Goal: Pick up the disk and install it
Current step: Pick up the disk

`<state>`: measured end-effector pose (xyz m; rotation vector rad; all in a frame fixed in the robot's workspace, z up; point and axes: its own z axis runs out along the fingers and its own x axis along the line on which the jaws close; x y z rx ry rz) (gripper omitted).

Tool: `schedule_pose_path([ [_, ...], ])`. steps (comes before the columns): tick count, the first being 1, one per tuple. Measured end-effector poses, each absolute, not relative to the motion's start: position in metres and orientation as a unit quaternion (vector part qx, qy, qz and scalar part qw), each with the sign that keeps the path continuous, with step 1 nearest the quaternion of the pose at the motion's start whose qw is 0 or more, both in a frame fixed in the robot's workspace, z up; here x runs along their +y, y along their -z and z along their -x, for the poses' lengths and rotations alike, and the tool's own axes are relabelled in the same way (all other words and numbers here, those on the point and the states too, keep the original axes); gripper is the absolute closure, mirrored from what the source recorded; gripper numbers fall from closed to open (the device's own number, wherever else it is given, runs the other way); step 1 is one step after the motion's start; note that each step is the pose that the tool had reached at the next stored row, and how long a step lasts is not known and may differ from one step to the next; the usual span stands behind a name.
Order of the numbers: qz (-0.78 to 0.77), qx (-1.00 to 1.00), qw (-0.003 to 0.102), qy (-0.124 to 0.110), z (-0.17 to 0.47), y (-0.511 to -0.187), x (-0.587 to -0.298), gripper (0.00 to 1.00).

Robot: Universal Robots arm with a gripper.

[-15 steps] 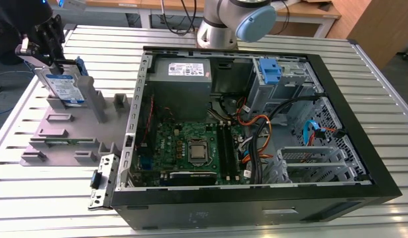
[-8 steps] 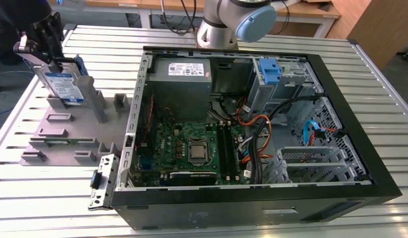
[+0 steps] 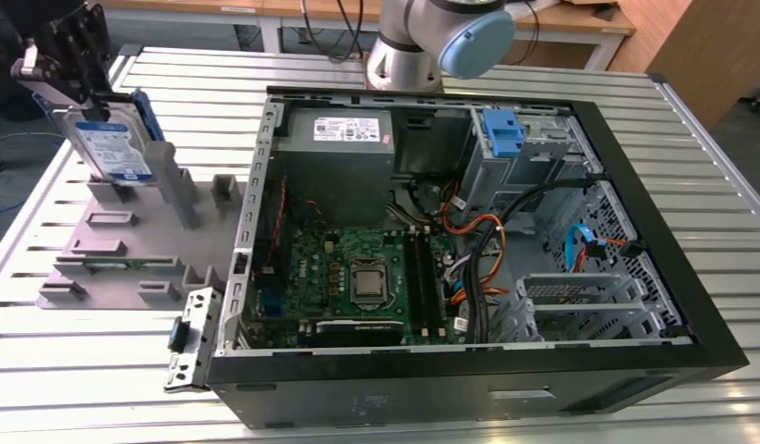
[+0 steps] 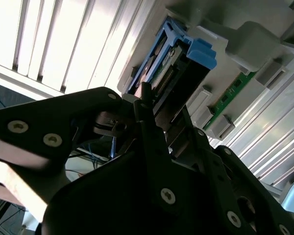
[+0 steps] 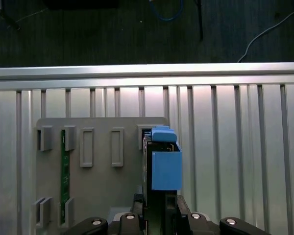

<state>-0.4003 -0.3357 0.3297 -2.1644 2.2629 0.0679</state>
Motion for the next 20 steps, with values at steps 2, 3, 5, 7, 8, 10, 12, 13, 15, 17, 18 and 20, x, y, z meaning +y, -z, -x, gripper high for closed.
schedule_pose_path([
  [2,0.691,0.722,0.005,-0.022,0.400,-0.335,-0.336,0.65],
  [3,0.691,0.722,0.005,-0.022,0.400,-0.338,-0.336,0.65],
  [5,0.691,0.722,0.005,-0.022,0.400,-0.344,-0.336,0.65],
  [7,0.691,0.722,0.005,-0.022,0.400,-0.350,-0.336,0.65],
  [8,0.691,0.722,0.005,-0.022,0.400,-0.351,-0.336,0.65],
  [10,0.691,0.722,0.005,-0.022,0.400,-0.351,-0.336,0.65],
  [12,0.691,0.722,0.005,-0.022,0.400,-0.351,-0.336,0.65],
  [13,0.691,0.722,0.005,-0.022,0.400,-0.352,-0.336,0.65],
  [15,0.691,0.722,0.005,-0.022,0.400,-0.352,-0.336,0.65],
  [17,0.691,0.722,0.005,-0.022,0.400,-0.352,-0.336,0.65],
  [18,0.691,0.722,0.005,-0.022,0.400,-0.352,-0.336,0.65],
  [20,0.691,0.722,0.005,-0.022,0.400,-0.352,-0.336,0.65],
])
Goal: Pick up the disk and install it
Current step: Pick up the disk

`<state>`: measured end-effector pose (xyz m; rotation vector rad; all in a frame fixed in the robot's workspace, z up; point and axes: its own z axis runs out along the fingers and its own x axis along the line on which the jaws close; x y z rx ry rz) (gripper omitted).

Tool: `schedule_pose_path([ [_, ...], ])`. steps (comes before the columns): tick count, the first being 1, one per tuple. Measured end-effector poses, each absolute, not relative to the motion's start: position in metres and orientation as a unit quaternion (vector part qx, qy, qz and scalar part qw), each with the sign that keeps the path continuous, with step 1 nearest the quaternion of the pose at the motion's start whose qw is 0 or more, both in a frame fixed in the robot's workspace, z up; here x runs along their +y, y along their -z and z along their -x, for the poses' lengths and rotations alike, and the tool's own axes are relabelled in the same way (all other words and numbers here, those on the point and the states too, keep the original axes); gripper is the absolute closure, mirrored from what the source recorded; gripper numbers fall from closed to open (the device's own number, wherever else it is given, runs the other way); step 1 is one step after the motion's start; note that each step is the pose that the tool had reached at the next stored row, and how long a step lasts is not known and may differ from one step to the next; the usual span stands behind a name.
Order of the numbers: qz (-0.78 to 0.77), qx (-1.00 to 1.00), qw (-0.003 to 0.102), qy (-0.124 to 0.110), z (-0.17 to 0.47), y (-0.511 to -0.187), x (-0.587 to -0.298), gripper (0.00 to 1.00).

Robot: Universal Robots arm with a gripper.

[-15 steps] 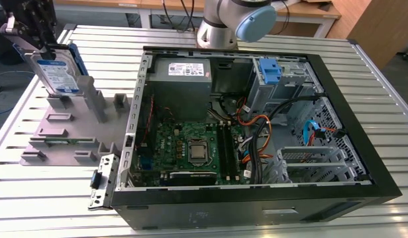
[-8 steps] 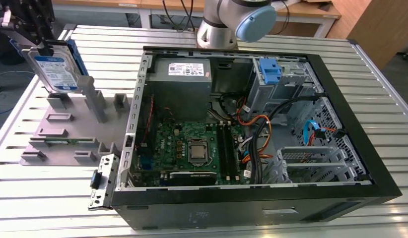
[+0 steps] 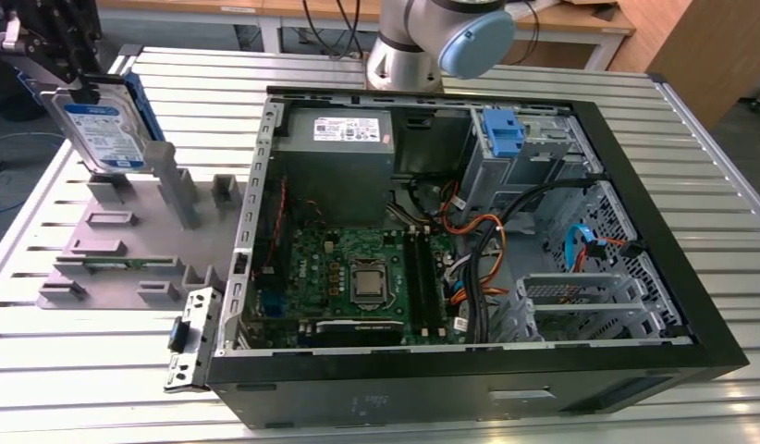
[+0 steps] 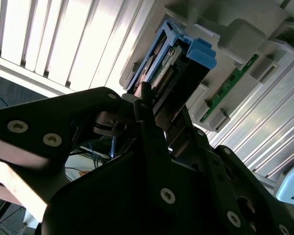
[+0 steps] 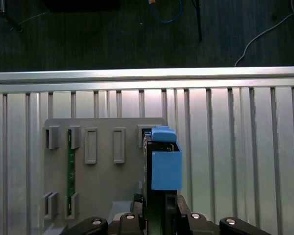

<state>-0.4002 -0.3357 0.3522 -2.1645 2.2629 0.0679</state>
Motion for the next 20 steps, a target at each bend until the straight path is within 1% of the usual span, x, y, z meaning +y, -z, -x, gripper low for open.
schedule_pose_path([
  [6,0.691,0.722,0.005,-0.022,0.400,-0.353,-0.336,0.65],
  [9,0.691,0.722,0.002,-0.024,0.400,-0.353,-0.336,0.65],
  [15,0.691,0.722,0.002,-0.025,0.400,-0.353,-0.336,0.65],
  [20,0.691,0.723,0.001,-0.025,0.400,-0.363,-0.336,0.65],
])
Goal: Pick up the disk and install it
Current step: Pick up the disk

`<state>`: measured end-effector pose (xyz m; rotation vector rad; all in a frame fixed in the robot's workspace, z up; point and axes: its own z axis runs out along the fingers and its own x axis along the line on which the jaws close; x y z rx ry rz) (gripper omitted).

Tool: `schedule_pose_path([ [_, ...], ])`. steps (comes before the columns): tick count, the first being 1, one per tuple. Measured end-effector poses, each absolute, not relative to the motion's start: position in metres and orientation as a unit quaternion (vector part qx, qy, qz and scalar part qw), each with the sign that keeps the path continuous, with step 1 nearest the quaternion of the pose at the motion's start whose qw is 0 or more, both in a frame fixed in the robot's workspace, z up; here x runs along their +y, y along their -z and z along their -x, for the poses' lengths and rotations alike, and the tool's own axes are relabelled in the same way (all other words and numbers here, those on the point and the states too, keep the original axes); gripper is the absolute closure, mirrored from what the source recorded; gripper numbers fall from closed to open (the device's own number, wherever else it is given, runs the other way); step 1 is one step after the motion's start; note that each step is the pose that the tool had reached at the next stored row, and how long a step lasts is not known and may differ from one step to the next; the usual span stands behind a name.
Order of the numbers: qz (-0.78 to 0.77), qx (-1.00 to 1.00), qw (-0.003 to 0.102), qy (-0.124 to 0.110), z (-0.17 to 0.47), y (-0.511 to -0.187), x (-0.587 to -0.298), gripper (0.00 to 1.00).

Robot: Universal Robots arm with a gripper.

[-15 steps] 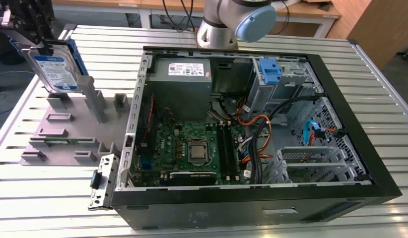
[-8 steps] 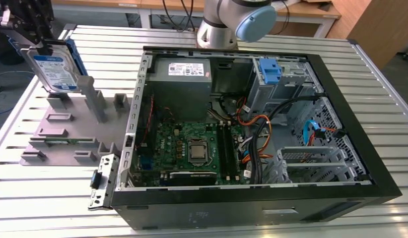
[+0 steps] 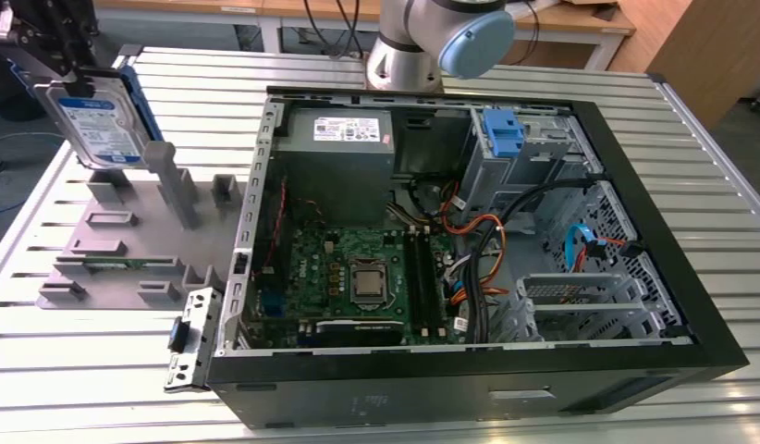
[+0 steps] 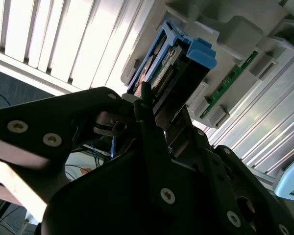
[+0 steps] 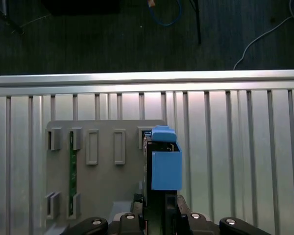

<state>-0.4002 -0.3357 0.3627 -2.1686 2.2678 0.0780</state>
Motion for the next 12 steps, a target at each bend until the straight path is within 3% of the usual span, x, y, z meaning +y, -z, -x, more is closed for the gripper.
schedule_pose_path([
  [12,0.691,0.722,0.001,-0.025,0.400,-0.398,-0.336,0.65],
])
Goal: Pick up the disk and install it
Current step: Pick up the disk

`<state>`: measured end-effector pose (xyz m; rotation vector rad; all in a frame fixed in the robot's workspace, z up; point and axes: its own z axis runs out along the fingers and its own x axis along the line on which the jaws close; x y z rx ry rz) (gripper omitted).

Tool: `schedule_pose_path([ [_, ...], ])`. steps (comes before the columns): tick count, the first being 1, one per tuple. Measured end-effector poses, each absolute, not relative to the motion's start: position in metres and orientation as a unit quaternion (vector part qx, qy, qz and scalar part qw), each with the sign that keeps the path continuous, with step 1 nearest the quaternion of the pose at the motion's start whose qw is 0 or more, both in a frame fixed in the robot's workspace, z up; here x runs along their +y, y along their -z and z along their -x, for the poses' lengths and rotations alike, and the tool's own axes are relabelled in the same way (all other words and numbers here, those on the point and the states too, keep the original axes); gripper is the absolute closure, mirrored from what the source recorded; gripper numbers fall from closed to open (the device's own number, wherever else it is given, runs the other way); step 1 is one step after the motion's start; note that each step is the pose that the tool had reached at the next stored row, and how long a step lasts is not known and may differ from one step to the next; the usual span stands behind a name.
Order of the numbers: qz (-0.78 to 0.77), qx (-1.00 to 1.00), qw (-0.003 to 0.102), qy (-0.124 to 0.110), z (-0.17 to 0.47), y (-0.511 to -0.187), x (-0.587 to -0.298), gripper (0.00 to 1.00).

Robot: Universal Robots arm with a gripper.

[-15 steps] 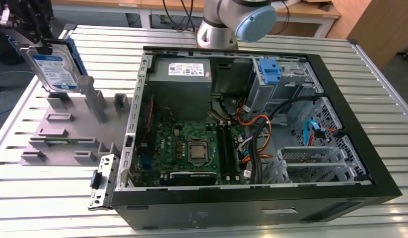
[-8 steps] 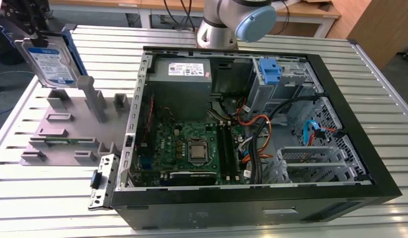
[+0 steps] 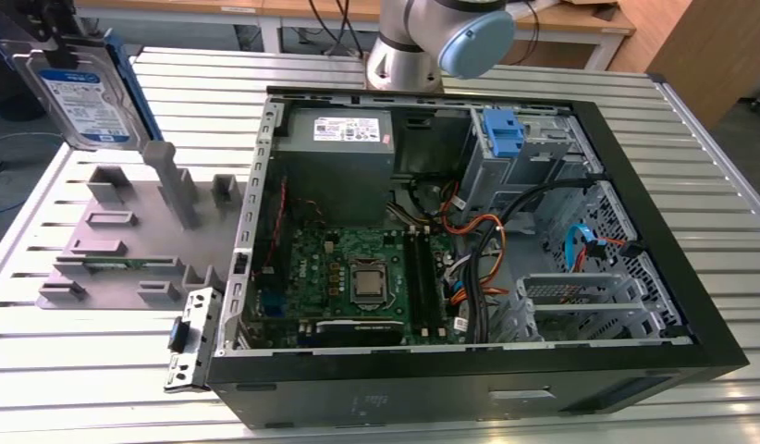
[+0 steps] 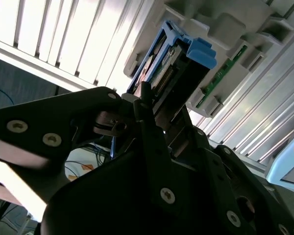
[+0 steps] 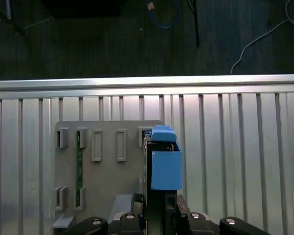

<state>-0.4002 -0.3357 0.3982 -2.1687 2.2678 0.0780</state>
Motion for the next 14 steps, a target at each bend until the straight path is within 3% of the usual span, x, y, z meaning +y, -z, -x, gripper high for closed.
schedule_pose_path([
  [14,0.691,0.723,0.001,-0.025,0.400,-0.439,-0.336,0.65],
])
